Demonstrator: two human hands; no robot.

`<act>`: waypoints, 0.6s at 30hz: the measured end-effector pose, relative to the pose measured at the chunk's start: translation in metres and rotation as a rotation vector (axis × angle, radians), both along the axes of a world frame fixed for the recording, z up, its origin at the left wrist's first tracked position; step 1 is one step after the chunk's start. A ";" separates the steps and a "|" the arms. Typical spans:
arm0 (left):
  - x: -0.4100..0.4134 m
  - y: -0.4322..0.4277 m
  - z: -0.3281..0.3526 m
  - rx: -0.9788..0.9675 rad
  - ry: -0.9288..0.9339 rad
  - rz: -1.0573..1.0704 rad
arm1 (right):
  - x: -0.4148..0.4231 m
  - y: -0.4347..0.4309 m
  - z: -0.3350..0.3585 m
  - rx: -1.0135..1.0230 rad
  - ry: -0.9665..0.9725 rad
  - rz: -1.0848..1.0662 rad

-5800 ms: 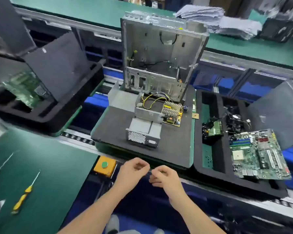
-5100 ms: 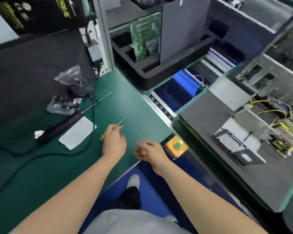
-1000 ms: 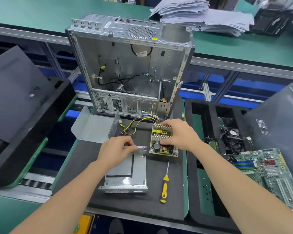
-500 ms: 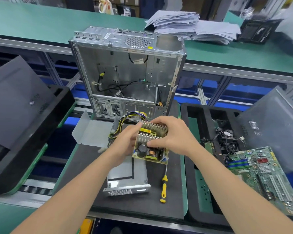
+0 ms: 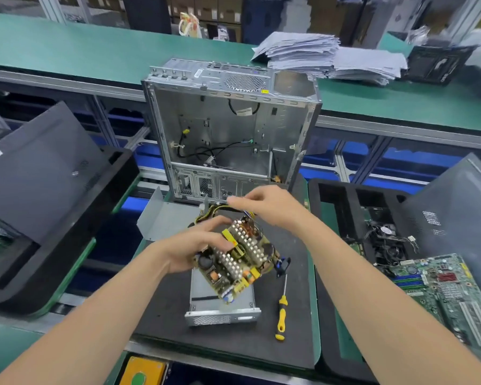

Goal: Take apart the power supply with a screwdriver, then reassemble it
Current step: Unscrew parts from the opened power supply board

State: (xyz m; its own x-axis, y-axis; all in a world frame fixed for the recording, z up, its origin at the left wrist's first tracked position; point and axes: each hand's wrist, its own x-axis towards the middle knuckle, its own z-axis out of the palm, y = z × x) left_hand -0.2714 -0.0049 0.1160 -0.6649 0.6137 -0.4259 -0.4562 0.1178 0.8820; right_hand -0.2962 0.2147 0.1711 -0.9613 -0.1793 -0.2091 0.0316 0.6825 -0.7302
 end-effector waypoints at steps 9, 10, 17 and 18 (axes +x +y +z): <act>-0.010 -0.023 -0.008 -0.119 0.073 -0.122 | -0.007 -0.016 -0.028 -0.701 -0.294 -0.219; -0.012 -0.027 -0.009 -0.140 0.082 -0.108 | -0.008 -0.013 -0.029 -0.693 -0.275 -0.254; -0.025 -0.036 -0.012 -0.292 0.156 -0.100 | -0.004 0.004 -0.039 -0.436 -0.191 -0.297; -0.025 -0.035 -0.014 -0.292 0.154 -0.100 | -0.001 0.005 -0.040 -0.483 -0.202 -0.305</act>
